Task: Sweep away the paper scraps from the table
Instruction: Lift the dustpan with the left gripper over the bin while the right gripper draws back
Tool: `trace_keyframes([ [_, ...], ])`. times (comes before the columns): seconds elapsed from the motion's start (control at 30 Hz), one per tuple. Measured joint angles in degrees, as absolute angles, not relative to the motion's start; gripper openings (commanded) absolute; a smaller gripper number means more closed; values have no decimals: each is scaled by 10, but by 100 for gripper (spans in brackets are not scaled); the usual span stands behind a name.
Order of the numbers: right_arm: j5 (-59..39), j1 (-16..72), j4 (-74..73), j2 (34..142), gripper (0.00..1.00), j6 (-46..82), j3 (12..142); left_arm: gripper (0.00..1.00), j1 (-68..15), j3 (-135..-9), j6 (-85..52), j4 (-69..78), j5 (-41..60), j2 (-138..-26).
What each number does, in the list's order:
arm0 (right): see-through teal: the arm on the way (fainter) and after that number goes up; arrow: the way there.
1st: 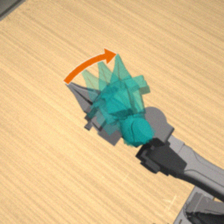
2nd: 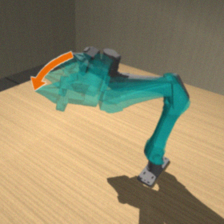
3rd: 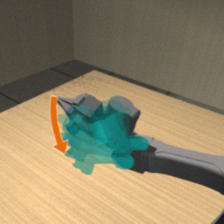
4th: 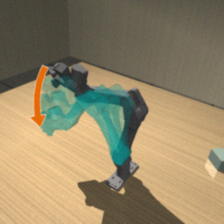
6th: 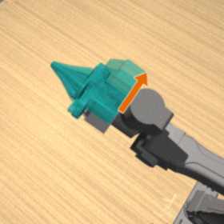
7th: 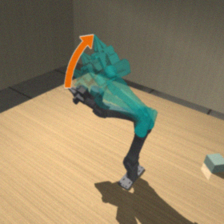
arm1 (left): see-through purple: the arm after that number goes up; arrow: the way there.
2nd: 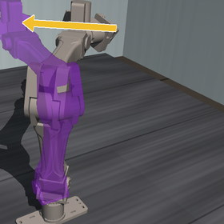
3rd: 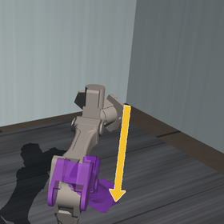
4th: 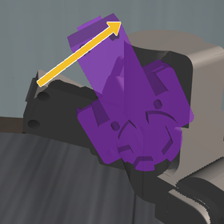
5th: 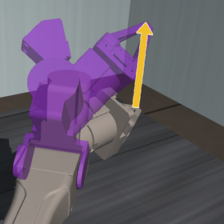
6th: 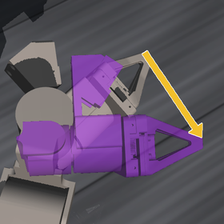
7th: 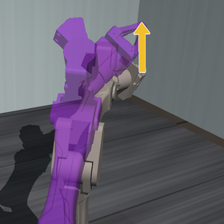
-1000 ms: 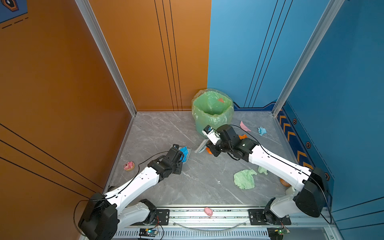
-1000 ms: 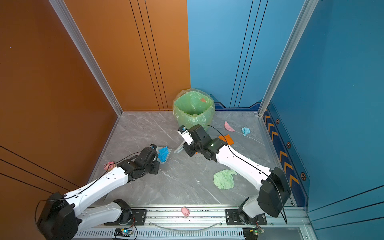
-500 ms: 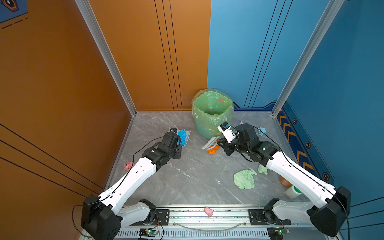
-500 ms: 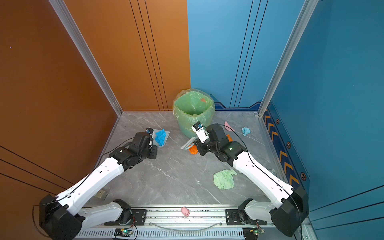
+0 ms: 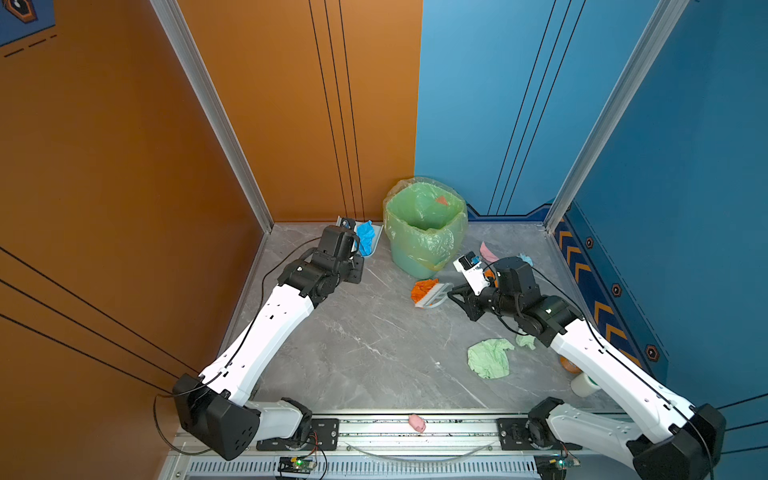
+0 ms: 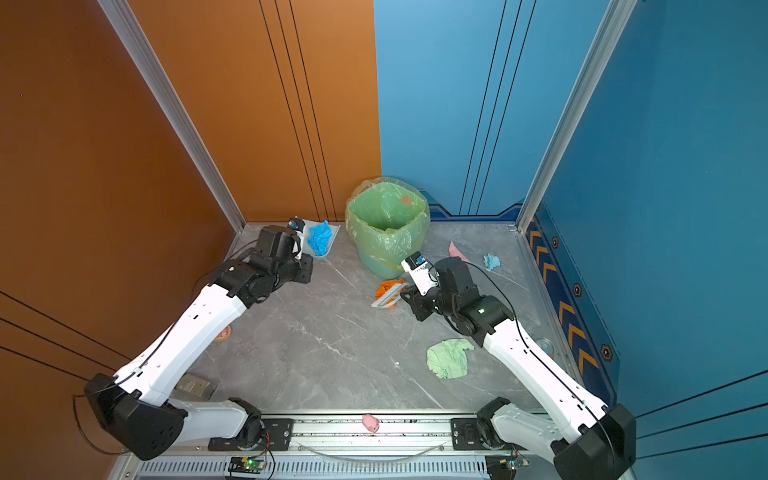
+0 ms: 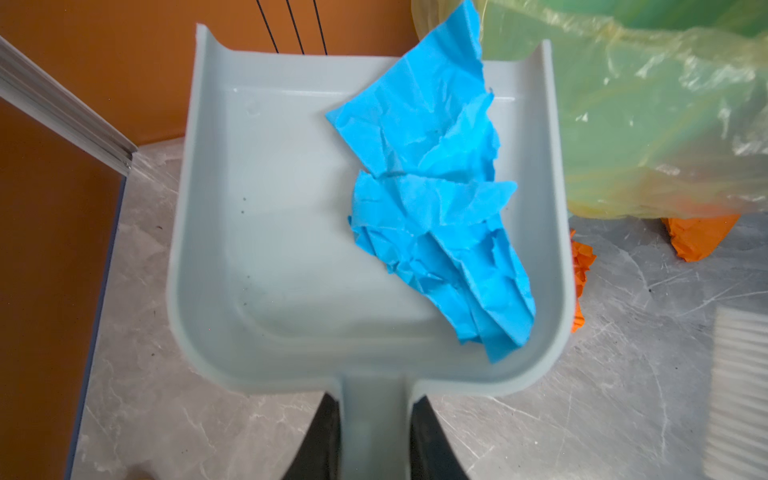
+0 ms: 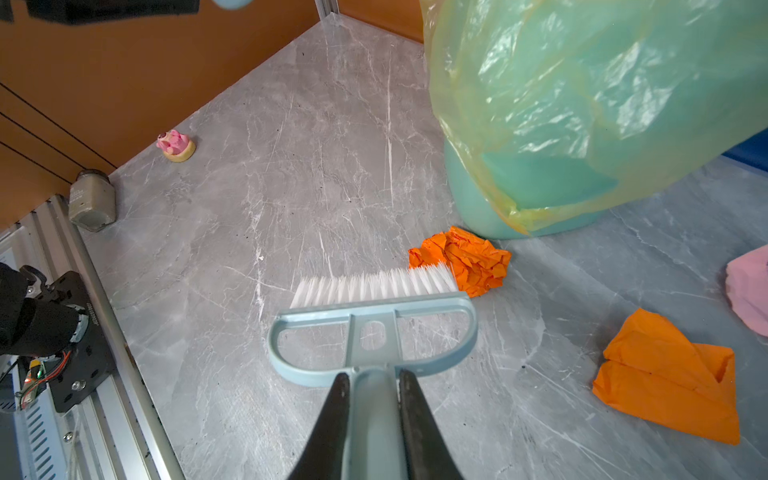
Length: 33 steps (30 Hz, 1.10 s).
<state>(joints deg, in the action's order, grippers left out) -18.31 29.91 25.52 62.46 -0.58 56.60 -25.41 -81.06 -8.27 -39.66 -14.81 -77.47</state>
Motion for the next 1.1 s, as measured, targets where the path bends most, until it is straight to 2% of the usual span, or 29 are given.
trace_keyframes([
  [0.5,-192,292,260,552,0,34,501,0,-252,-1075,-34,-421,-140,-949],
  [0.87,-151,289,264,483,0,61,464,0,-256,-1319,13,-436,-120,-1122],
  [1.1,-115,289,264,463,0,91,446,0,-260,-1392,26,-445,-103,-1177],
])
